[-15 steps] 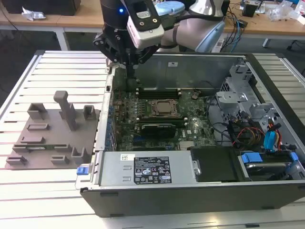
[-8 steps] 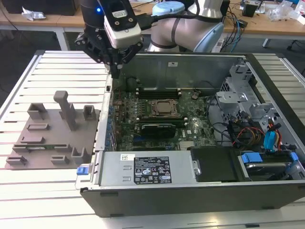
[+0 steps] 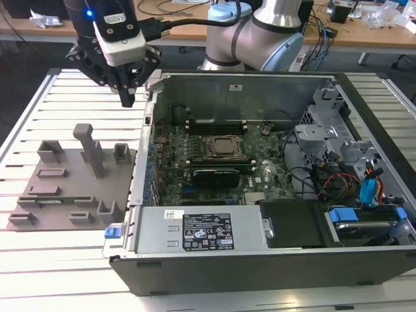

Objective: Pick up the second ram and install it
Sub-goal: 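Reach for the second ram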

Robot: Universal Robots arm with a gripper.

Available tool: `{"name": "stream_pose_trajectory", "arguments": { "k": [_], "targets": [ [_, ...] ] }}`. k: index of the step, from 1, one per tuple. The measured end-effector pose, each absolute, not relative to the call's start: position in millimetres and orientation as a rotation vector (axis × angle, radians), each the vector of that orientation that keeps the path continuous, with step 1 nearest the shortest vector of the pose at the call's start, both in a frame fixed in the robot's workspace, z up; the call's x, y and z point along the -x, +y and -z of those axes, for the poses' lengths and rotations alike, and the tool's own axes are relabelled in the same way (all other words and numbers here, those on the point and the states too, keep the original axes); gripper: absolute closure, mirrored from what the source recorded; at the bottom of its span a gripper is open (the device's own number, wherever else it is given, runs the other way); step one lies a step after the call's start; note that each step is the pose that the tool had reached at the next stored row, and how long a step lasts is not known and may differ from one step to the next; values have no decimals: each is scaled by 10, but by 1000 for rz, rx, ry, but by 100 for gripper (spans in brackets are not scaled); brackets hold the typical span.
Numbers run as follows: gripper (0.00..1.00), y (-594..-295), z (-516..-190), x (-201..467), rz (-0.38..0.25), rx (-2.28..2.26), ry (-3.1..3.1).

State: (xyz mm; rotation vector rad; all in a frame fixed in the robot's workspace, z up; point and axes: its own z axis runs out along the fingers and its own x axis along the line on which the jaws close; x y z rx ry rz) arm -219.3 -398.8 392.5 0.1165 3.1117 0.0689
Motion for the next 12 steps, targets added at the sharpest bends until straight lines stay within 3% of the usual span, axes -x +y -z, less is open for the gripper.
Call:
{"name": "stream_pose_trajectory", "arguments": {
  "k": [12],
  "targets": [
    [90, -3988, -3898, 2746, -69, -117, 3112]
  ]
}}
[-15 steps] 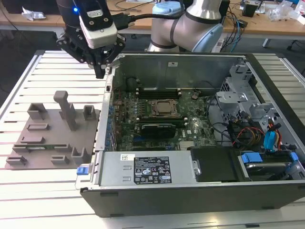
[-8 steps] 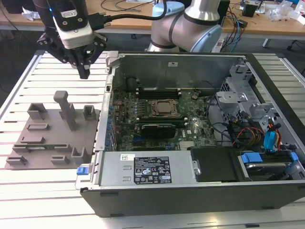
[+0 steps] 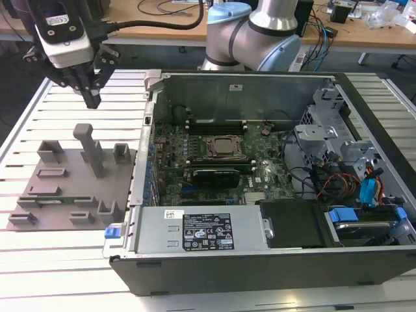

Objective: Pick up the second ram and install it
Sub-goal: 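Reach for the second ram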

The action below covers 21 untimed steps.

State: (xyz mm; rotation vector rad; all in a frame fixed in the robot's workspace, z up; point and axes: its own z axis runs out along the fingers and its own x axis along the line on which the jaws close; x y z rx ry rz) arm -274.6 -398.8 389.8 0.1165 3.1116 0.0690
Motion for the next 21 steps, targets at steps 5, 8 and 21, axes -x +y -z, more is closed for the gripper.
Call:
{"name": "stream_pose_trajectory", "arguments": {
  "k": [5, 8, 21],
  "targets": [
    [90, -3989, -3871, 3049, -69, -117, 3112],
    [90, -3997, -3851, 3230, -69, -116, 3112],
    [90, -4638, -3789, 3454, -63, -116, 3112]
  ]
}}
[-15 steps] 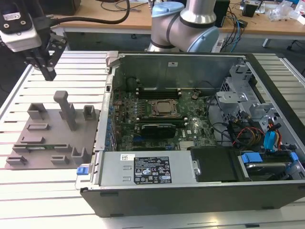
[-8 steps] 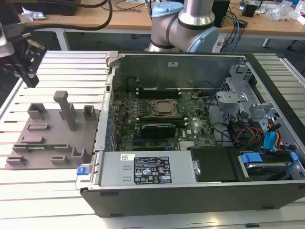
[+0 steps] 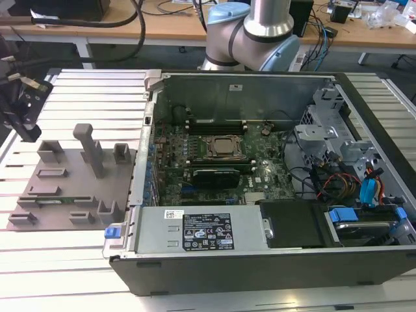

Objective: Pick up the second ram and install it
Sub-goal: 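Reach for the second ram, then pick up the second ram and move it above second insertion slot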

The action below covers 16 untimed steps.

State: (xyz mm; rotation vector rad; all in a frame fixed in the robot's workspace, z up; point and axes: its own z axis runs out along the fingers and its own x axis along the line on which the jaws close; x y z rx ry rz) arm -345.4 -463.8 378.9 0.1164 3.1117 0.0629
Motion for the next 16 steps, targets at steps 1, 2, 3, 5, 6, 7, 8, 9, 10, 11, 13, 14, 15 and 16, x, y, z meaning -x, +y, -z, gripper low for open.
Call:
{"name": "stream_pose_trajectory", "arguments": {
  "k": [1, 2, 3, 5, 6, 7, 8, 9, 10, 11, 13, 14, 15, 16],
  "targets": [
    [90, -4682, -3786, 3455, -63, -116, 3112],
    [90, -4722, -3783, 3455, -63, -116, 3112],
    [90, -4742, -3781, 3456, -63, -116, 3112],
    [90, -4742, -3782, 3456, -63, -116, 3112],
    [90, -4743, -3782, 3456, -63, -116, 3112],
    [90, -4743, -3782, 3456, -63, -116, 3112],
    [90, -4743, -3782, 3456, -63, -116, 3112],
    [90, -4743, -3782, 3456, -63, -116, 3112],
    [90, -4744, -3781, 3455, -63, -116, 3112],
    [90, -4744, -3781, 3456, -63, -116, 3112],
    [90, -4744, -3781, 3456, -63, -116, 3112],
    [90, -4744, -3781, 3456, -62, -115, 3112],
    [90, -4744, -3782, 3456, -63, -103, 3112],
    [90, -4744, -3781, 3456, -63, -70, 3114]
  ]
}}
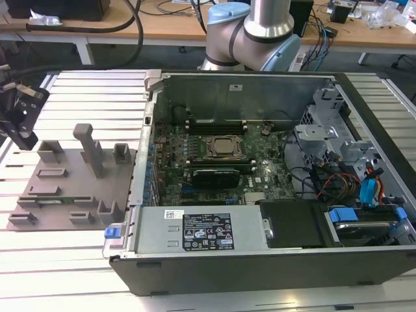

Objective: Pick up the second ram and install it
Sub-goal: 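Pick up the second ram and move it above second insertion slot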

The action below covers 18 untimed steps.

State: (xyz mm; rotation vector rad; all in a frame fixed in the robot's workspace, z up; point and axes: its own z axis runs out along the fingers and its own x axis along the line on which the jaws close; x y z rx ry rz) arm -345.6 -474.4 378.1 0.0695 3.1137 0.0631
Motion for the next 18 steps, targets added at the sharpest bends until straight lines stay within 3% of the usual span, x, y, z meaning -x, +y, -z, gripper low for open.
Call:
{"name": "stream_pose_trajectory", "arguments": {
  "k": [18],
  "targets": [
    [90, -4744, -3781, 3456, -70, 550, 3074]
  ]
}}
